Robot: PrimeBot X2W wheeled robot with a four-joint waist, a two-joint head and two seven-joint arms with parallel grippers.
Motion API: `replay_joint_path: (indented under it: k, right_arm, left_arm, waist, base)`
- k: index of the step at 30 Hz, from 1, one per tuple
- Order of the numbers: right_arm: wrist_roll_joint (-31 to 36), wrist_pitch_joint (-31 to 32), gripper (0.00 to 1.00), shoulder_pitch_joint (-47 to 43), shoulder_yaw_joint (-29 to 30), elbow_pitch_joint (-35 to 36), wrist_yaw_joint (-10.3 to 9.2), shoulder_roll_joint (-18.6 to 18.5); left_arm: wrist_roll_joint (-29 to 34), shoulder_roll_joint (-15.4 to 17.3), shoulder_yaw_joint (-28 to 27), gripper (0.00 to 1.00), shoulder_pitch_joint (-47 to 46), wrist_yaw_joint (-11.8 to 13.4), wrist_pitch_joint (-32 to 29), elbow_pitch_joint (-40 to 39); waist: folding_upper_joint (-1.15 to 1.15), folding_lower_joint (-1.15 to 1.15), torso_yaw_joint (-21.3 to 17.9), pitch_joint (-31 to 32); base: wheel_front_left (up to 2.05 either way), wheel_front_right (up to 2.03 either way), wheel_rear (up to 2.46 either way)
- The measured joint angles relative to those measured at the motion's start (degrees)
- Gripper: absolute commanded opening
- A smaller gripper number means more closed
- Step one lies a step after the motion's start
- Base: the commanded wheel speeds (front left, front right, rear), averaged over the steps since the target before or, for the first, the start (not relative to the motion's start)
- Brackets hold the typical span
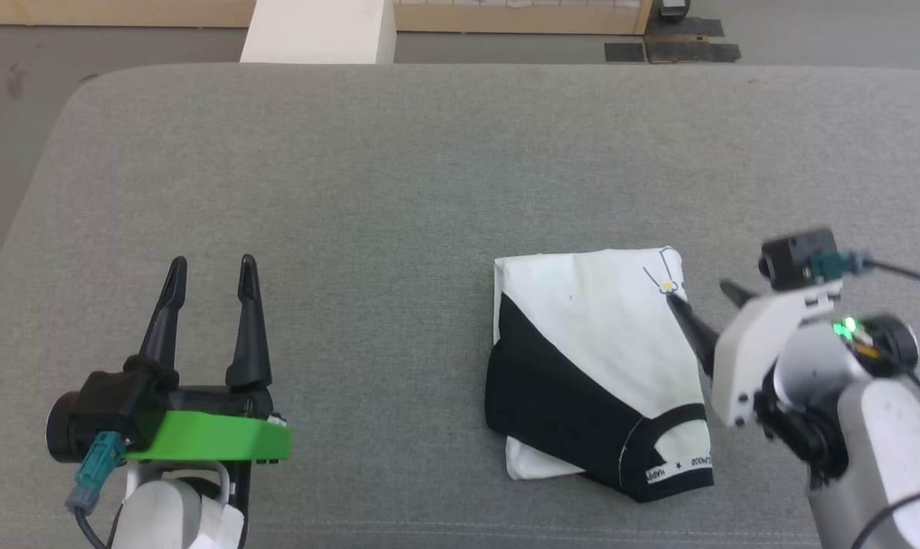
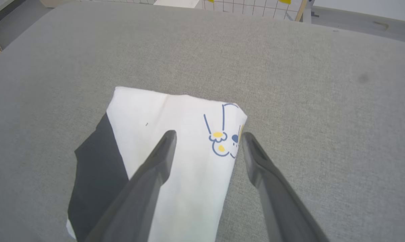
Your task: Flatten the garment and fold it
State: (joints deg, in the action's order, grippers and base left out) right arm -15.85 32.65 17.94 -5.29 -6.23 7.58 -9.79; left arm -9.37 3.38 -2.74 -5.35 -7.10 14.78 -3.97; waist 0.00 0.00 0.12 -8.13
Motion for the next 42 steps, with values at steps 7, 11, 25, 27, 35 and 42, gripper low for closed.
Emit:
replay_joint_path:
  k: [7,11,25,27,35,42]
  right_arm:
    - [3.87,2.96,1.0,-5.33,5.11,-1.66,0.0,3.86]
    - [5.48,2.75,1.0,-5.32,6.38,-4.56,0.0,5.24]
    - [7.23,0.77,0.0,-1.44,6.54,-13.77,0.0,5.79]
    - [6.68,0.77,0.0,-0.9,5.91,-14.59,0.02,5.58]
    - [1.3,3.16,0.0,0.29,-3.64,-11.09,0.03,-3.92]
    - [-2.33,5.34,0.0,4.89,-5.42,-10.66,0.03,-12.18]
  left_arm:
    - [0.2,-0.12,1.11,1.0,-0.34,0.0,0.0,0.05]
    - [0.13,-0.16,1.48,1.0,-0.64,0.0,0.0,0.14]
    - [-0.22,-0.2,2.23,1.0,-1.18,0.0,0.0,0.88]
    - [-0.32,-0.2,2.61,1.0,-1.2,0.0,0.0,1.15]
    - [-0.58,-0.26,2.59,1.0,-1.35,0.0,0.01,0.73]
    - [-0.05,0.05,2.36,1.0,-2.59,-0.01,0.01,0.47]
  waist:
    - [0.0,0.0,0.21,-2.04]
    - [0.0,0.0,1.45,-2.96]
    - [0.0,0.0,4.16,-4.64]
    - [0.0,0.0,4.15,-4.43]
    - [0.0,0.0,1.26,-3.98]
    - [0.0,0.0,-5.4,-4.84]
  base:
    - [0.0,0.0,0.0]
    - [0.0,0.0,0.0]
    - [0.0,0.0,0.0]
    - [0.0,0.0,0.0]
    - [0.0,0.0,0.0]
    - [0.0,0.0,0.0]
